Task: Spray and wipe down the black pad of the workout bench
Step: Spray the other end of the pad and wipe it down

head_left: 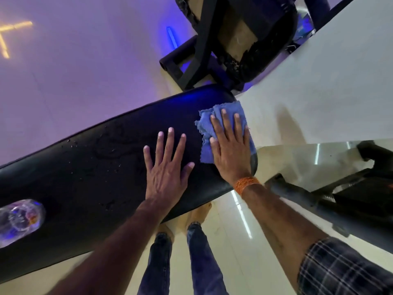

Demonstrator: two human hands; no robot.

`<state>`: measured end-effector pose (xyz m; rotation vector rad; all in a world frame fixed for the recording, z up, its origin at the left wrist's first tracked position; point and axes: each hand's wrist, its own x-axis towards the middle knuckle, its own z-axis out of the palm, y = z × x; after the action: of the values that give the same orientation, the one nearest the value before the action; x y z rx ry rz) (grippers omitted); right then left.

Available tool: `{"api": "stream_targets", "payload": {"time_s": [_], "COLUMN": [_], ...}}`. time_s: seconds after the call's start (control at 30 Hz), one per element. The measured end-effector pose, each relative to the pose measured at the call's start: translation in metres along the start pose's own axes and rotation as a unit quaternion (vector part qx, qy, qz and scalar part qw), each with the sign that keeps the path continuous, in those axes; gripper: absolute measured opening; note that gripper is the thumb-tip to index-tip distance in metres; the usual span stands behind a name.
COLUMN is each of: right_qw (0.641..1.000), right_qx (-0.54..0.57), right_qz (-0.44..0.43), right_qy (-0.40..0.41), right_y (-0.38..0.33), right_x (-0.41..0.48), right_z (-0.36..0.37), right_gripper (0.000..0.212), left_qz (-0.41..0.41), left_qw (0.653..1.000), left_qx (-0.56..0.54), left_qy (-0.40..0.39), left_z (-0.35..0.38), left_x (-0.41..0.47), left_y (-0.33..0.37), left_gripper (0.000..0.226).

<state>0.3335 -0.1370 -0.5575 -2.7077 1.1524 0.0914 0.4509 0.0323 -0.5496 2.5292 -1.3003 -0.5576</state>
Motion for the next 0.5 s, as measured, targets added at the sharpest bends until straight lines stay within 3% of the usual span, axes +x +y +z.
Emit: {"api": "stream_targets", "payload": {"time_s": [0.13, 0.3, 0.43, 0.5], "right_qw": [0.990, 0.998, 0.991, 0.992], "right_qx": [-0.006, 0.042, 0.023, 0.045], "right_qz": [-0.137, -0.034, -0.130, -0.115], "right_qy": [-0.030, -0.027, -0.034, -0.037], "right_y": [0.014, 0.033, 0.049, 0.058], "right_x": [-0.022, 0.003, -0.031, -0.013], "right_z": [0.002, -0.004, -0.001, -0.001], "right_gripper": [0.057, 0.058, 0.058, 0.058], "left_qz": [0.002, 0.001, -0.003, 0.002], "left_qw": [1.000, 1.000, 1.000, 1.000], "left_qx": [0.001, 0.007, 0.007, 0.015], "left_qy": [0.005, -0.006, -0.002, -0.007], "left_z": [0.006, 0.012, 0.016, 0.019], "left_x": [0.004, 0.011, 0.013, 0.014], "left_y": [0.018, 0.041, 0.055, 0.058], "left_gripper": [0.072, 0.072, 0.071, 0.072]}}
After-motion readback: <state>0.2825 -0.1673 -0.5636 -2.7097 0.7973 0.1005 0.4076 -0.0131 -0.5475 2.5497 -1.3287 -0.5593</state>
